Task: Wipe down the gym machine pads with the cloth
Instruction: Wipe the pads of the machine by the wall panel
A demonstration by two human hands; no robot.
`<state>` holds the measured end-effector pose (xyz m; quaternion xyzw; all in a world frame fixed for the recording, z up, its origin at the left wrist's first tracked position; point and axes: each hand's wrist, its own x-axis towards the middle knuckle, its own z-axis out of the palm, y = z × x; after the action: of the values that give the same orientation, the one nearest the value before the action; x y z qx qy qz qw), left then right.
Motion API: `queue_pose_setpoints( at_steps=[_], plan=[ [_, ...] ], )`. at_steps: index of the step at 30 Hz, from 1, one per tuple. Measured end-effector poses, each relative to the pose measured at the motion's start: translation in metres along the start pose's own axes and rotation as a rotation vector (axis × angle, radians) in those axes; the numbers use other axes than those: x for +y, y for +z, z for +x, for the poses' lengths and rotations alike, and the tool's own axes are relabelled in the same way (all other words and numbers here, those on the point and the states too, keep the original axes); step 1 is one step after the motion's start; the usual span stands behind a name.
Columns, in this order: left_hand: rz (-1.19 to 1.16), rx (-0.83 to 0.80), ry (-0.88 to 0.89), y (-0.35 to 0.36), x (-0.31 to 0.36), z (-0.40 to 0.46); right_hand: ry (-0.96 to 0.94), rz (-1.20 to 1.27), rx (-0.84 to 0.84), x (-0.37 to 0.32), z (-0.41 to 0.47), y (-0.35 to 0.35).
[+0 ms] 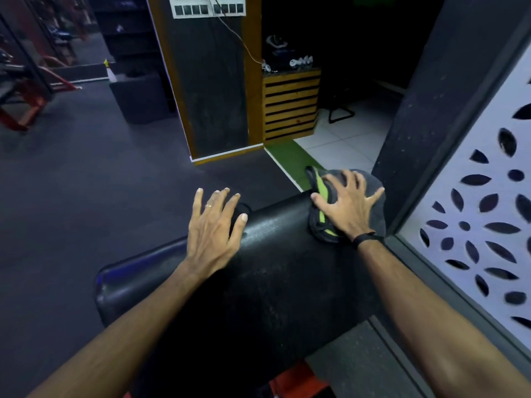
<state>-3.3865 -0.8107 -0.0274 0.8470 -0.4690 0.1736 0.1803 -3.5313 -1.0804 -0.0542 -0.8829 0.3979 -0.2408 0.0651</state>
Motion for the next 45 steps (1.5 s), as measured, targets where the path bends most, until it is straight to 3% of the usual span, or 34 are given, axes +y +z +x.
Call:
queue_pose_setpoints(
  at_steps=[4, 8, 14, 17, 21, 25, 31, 36, 38, 41, 45],
  plan=[
    [0.138, -0.12, 0.067, 0.012, 0.001, 0.0, 0.183, 0.072, 0.035, 0.017, -0.003, -0.002],
    [0.212, -0.135, 0.122, 0.014, 0.002, 0.002, 0.31, 0.123, 0.161, 0.027, -0.035, 0.011],
    [0.261, -0.162, 0.14, 0.02, 0.002, 0.003, 0.499, 0.065, 0.304, 0.045, -0.146, 0.057],
    [0.275, -0.178, 0.152, 0.022, 0.004, 0.005, 0.627, 0.128, 0.367, 0.011, -0.189, 0.07],
    [0.275, -0.197, 0.173, 0.022, 0.006, 0.005, 0.456, 0.155, 0.396, -0.06, -0.173, 0.058],
    [0.281, -0.221, 0.181, 0.02, 0.006, 0.004, 0.285, 0.105, 0.402, -0.024, -0.101, 0.039],
    [0.296, -0.223, 0.187, 0.019, 0.005, 0.003, 0.609, 0.101, 0.426, 0.067, -0.116, 0.055],
    [0.337, -0.244, 0.216, 0.02, 0.008, 0.005, 0.875, 0.192, 0.455, 0.047, -0.202, 0.081],
    [0.35, -0.245, 0.228, 0.019, 0.01, 0.006, 0.824, 0.194, 0.481, 0.006, -0.219, 0.08],
    [0.351, -0.27, 0.233, 0.016, 0.011, 0.005, 0.555, 0.191, 0.448, -0.051, -0.202, 0.072],
    [0.354, -0.288, 0.22, 0.014, 0.011, 0.005, 0.358, 0.172, 0.466, -0.032, -0.12, 0.048]
  ],
)
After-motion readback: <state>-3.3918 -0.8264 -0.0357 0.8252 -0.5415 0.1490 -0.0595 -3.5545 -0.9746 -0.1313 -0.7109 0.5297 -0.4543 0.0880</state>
